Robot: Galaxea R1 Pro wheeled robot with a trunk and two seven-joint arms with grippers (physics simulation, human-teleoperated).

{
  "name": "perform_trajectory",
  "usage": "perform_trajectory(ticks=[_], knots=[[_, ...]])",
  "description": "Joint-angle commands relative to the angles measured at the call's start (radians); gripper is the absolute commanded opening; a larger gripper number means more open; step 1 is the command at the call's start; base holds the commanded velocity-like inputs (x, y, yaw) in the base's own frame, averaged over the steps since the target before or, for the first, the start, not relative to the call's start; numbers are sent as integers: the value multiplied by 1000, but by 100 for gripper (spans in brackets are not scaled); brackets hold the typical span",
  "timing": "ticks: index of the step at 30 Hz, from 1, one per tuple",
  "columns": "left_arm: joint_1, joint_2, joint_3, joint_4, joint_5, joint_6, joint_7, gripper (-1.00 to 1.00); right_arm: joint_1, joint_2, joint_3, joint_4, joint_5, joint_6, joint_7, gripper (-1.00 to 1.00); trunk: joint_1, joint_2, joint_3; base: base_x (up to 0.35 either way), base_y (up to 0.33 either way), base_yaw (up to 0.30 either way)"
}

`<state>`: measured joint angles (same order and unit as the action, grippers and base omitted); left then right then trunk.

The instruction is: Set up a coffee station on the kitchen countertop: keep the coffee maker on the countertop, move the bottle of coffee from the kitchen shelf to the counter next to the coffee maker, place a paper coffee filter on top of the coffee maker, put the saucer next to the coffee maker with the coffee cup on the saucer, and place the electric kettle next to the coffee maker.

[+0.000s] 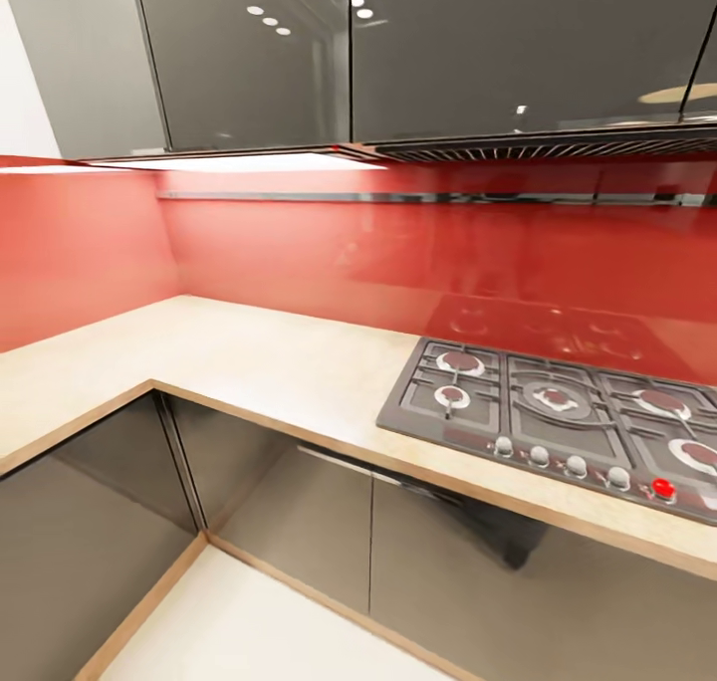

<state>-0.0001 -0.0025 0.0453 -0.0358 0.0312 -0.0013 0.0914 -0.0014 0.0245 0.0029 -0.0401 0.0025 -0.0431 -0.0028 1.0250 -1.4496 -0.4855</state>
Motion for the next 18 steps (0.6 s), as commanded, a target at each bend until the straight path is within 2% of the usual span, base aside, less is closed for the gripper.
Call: perform_trajectory(ticks=[1, 18], knots=[[0, 0, 4, -1, 4, 0, 2, 100, 0, 0, 0, 0, 0, -3, 0, 100, 0, 0, -2, 0, 0, 262], [0, 1, 10, 0, 5, 3, 5, 100, 0, 2, 2, 0, 1, -3, 0, 100, -61, 112, 34, 0, 0, 262]])
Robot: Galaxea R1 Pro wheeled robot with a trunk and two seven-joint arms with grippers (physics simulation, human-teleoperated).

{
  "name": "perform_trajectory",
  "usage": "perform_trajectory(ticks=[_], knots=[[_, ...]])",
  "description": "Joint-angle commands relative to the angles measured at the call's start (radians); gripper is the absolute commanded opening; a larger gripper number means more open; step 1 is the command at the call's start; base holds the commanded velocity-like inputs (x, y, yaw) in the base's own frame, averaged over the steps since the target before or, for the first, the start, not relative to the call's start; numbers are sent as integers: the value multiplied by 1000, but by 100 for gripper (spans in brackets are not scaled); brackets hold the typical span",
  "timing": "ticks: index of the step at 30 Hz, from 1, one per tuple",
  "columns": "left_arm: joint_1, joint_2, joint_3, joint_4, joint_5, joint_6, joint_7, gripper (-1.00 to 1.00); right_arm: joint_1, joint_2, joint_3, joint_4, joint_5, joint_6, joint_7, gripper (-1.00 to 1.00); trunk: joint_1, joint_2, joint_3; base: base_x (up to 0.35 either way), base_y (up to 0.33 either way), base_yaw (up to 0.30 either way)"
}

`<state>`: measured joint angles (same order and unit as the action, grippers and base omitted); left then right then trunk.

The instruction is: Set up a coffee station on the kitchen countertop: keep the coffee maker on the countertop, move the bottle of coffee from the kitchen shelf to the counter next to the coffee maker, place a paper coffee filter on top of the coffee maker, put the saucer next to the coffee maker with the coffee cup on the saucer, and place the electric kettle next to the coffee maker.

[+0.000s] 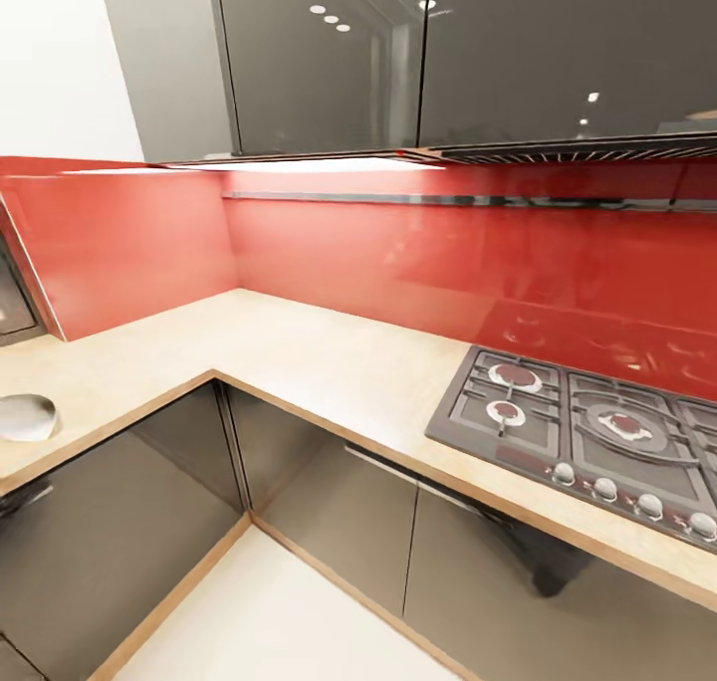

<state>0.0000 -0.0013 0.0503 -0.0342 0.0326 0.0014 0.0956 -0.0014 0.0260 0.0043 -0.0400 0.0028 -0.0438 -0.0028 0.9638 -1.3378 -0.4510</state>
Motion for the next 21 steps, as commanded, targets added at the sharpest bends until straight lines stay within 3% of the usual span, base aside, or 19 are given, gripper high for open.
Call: perform_trajectory(ticks=[1, 21], knots=[[0, 0, 4, -1, 4, 0, 1, 100, 0, 0, 0, 0, 0, -3, 0, 100, -4, 7, 2, 0, 0, 262], [0, 0, 5, 0, 4, 0, 1, 100, 0, 0, 0, 0, 0, -4, -1, 100, -81, 147, 49, 0, 0, 262]])
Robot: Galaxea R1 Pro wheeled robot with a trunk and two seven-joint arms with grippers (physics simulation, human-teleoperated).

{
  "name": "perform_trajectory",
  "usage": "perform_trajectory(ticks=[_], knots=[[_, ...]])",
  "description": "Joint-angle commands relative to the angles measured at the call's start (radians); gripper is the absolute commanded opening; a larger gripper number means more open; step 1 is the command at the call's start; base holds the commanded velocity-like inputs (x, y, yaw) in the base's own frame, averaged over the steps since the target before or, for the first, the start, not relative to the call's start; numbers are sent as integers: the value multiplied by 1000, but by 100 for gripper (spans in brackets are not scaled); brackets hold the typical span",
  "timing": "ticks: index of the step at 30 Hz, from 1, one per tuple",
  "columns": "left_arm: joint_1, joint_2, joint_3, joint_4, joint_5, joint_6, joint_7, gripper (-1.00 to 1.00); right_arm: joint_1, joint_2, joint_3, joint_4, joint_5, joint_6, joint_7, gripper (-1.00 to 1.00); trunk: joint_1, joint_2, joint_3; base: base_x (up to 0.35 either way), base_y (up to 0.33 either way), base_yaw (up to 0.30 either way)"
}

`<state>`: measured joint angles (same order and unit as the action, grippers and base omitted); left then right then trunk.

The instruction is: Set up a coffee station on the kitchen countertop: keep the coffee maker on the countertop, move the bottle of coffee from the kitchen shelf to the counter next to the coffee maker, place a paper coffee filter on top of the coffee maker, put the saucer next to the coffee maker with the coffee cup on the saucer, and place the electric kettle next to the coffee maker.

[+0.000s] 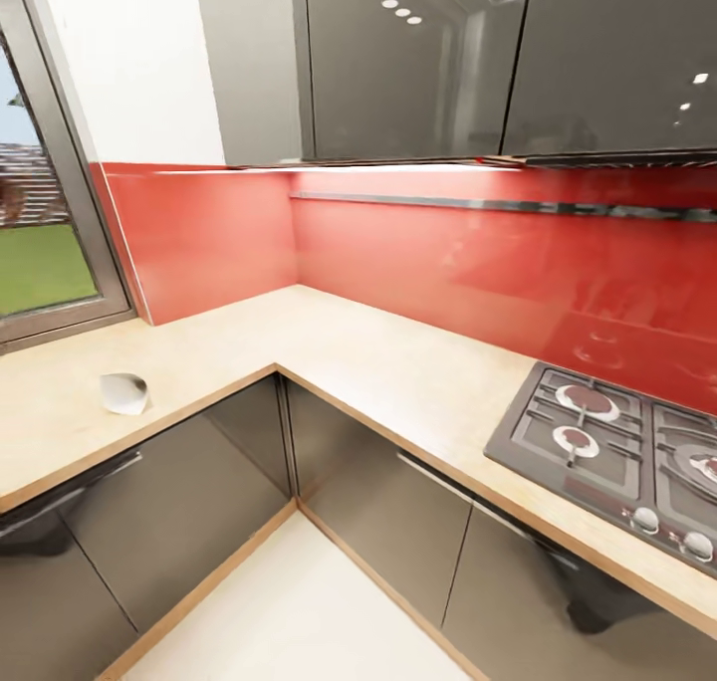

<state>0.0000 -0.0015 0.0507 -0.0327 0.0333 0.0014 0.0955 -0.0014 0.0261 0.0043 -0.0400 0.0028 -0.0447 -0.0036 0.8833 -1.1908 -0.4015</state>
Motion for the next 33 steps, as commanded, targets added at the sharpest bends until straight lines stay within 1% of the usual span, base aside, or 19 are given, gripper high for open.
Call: perform_trajectory(ticks=[1, 33], knots=[[0, 0, 5, -1, 3, 0, 1, 100, 0, 0, 0, 0, 0, -3, -1, 100, -4, 7, 2, 0, 0, 262], [0, -3, 6, -3, 3, 0, 1, 100, 0, 2, 3, 0, 0, -3, 0, 100, -127, 231, 81, 0, 0, 267]])
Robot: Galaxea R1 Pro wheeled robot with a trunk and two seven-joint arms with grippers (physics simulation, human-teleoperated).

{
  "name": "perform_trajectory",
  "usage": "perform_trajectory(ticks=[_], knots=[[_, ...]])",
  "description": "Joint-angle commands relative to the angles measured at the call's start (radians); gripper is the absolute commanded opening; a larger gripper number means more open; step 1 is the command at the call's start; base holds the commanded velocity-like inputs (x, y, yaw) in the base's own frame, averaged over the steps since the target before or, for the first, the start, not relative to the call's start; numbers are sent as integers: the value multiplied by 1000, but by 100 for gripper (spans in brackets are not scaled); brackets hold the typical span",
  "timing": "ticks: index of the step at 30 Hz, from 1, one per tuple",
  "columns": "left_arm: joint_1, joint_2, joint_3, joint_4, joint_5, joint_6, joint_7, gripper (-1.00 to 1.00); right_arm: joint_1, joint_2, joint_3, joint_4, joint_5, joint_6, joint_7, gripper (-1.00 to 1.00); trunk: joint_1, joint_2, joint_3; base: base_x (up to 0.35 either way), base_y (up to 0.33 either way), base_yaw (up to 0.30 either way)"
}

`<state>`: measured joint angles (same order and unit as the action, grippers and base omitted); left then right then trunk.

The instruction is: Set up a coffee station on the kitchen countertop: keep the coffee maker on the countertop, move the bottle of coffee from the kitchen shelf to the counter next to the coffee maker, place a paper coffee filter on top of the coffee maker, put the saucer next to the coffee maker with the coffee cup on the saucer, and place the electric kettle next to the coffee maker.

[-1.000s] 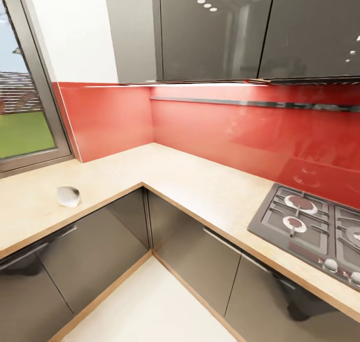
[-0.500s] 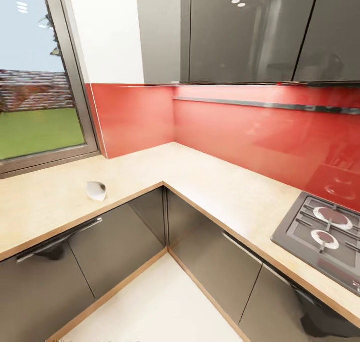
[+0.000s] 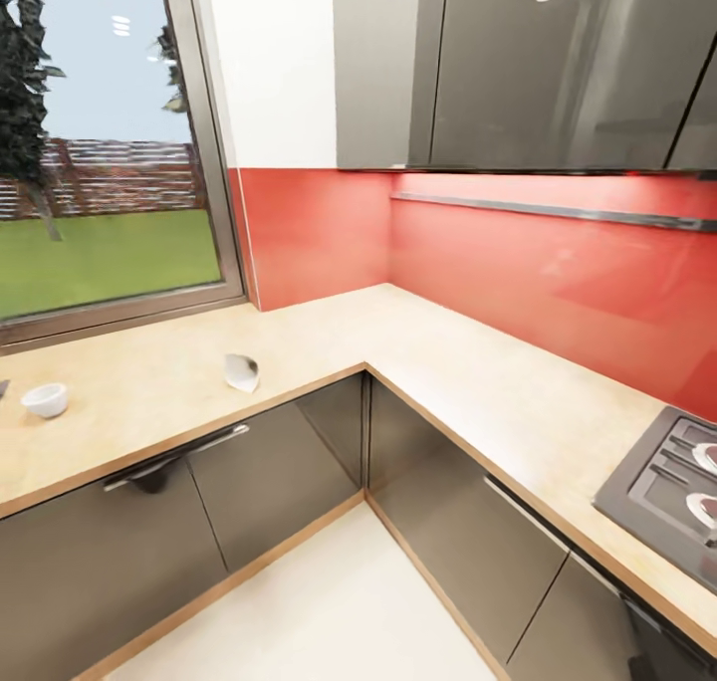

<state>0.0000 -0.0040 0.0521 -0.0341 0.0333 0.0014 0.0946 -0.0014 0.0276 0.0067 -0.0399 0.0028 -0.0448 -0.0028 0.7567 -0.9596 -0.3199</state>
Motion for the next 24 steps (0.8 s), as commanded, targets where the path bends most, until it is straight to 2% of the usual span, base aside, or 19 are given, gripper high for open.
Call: perform_trajectory(ticks=[1, 24], knots=[[0, 0, 5, -1, 3, 0, 2, 100, 0, 0, 1, 0, 0, -3, 0, 100, -4, 7, 2, 0, 0, 269], [0, -1, 5, -1, 3, 0, 2, 100, 0, 2, 1, 0, 0, -3, 0, 100, -92, 168, 59, 0, 0, 269]])
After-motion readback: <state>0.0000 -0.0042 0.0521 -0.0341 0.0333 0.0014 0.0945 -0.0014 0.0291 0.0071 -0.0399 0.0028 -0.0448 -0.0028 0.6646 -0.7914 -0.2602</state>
